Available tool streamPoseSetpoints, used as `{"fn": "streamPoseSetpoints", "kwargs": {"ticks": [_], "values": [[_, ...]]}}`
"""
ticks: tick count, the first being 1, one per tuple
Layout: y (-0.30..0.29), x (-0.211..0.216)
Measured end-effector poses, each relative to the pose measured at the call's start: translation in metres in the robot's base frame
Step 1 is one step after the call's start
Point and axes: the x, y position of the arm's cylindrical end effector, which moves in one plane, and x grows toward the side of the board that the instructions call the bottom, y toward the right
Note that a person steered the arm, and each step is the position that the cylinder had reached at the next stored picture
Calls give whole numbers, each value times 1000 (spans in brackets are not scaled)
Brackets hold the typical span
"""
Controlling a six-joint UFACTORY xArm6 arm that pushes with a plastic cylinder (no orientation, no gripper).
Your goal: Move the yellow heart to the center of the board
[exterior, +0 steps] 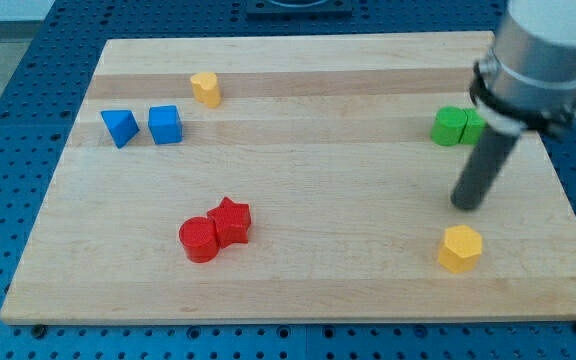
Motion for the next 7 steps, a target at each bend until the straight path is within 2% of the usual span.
{"fn": "streamPoseSetpoints", "kwargs": {"ticks": [2,3,6,7], "values": [[-126,-171],[-202,-203],[-365,-214],[-353,-185]]}}
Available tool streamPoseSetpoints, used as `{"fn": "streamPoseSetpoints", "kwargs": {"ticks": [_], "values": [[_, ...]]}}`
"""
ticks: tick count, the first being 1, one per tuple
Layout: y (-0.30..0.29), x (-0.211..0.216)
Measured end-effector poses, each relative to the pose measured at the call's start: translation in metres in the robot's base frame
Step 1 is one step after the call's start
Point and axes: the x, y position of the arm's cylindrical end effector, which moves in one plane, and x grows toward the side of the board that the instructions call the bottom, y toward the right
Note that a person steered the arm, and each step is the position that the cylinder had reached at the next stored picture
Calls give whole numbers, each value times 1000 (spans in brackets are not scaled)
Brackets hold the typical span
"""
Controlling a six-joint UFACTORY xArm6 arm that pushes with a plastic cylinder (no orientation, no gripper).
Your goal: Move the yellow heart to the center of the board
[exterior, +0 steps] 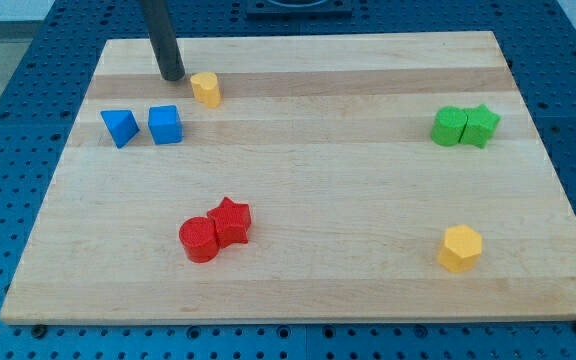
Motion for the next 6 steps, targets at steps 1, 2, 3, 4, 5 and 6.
{"fn": "streamPoseSetpoints", "kwargs": {"ticks": [1,2,3,4,5,6], "values": [[16,32],[64,36],[33,-4],[57,-6],[99,45],[95,54]]}}
